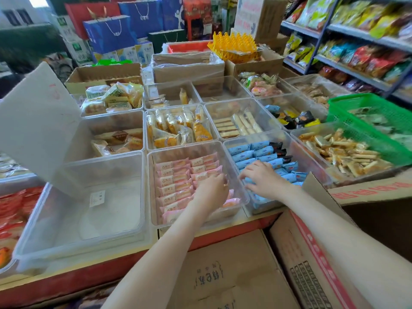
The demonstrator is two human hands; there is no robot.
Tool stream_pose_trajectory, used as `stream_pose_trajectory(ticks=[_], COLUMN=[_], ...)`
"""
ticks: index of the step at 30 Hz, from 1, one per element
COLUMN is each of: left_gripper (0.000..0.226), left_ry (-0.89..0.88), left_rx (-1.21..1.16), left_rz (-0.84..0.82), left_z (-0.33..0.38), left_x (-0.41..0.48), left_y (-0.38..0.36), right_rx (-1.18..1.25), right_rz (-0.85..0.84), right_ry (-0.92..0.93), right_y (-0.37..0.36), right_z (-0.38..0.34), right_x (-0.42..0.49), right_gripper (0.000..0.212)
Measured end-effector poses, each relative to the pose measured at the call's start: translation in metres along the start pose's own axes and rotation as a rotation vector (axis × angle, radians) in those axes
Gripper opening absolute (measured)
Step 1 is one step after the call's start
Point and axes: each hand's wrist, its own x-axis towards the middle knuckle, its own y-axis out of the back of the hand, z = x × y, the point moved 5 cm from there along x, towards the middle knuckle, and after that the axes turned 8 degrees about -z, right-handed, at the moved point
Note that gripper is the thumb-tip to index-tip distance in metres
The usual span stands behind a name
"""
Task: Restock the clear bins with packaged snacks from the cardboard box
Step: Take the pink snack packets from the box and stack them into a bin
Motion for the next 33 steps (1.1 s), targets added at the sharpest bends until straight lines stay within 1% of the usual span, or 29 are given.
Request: stream_pose_trajectory(ticks=[3,8,10,14,16,18,21,23,25,27,30,33], left_gripper=[0.03,0.029,0.029,0.028,0.027,0.025,0.024,0.026,0.03,0.033,0.035,0.038], left_ry=[-0.123,-0.254,-0.323,-0.445,-0.479,-0.495,-0.472,-0.424,-0.337,-0.222,-0.113,-0.018], left_rx=[-0.025,-0.058,-0.083,-0.142,-0.144,-0.136,-0.141,-0.157,-0.18,-0.208,-0.175,-0.127], left_rz=[0.056,0.036,0.022,0.066,0.076,0.061,0.035,0.017,-0.02,-0.069,-0.143,-0.21], left_z=[0.045,0.116,0.143,0.2,0.228,0.256,0.3,0.333,0.365,0.39,0.41,0.404], left_x=[-0.005,-0.011,-0.016,-0.034,-0.046,-0.057,-0.067,-0.067,-0.062,-0.055,-0.046,-0.042], left_y=[0.007,-0.003,-0.011,-0.021,-0.029,-0.042,-0.069,-0.091,-0.119,-0.151,-0.205,-0.247], right_rx=[0.063,0.212,0.254,0.486,0.515,0.525,0.579,0.628,0.675,0.672,0.673,0.666], right_rz=[0.121,0.307,0.319,0.371,0.39,0.374,0.297,0.259,0.221,0.168,0.104,0.062], right_ry=[-0.059,-0.234,-0.298,-0.427,-0.466,-0.494,-0.567,-0.572,-0.57,-0.579,-0.581,-0.541], right_y=[0.024,0.04,0.037,0.033,0.027,0.015,-0.013,-0.032,-0.055,-0.079,-0.106,-0.122], right_z=[0.008,0.038,0.053,0.08,0.095,0.112,0.143,0.162,0.185,0.21,0.245,0.272], right_x=[-0.032,-0.101,-0.131,-0.196,-0.226,-0.251,-0.285,-0.308,-0.332,-0.353,-0.38,-0.393], right_gripper=[0.031,0.033,0.033,0.038,0.036,0.031,0.025,0.023,0.019,0.018,0.027,0.03])
